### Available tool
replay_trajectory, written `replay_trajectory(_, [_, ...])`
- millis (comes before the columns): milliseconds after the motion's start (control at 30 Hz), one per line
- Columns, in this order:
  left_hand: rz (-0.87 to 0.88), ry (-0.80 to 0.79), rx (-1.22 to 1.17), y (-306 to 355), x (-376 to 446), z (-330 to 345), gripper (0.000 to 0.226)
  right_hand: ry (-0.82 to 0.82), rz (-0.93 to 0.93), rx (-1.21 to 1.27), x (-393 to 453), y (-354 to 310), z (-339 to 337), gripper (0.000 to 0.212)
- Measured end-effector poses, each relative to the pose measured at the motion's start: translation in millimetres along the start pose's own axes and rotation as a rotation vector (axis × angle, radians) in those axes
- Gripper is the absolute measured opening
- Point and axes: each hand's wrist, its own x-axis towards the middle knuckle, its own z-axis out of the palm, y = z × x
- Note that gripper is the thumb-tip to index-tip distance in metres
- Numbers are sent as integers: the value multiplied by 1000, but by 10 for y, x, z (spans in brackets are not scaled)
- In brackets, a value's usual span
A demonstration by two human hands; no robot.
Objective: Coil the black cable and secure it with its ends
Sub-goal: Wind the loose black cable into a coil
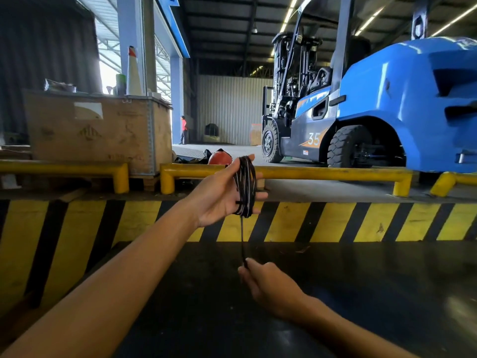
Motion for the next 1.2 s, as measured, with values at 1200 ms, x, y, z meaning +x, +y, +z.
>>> replay_trajectory(1200, [-235,319,285,-758,67,316,56,442,222,1183,-317,209,-286,30])
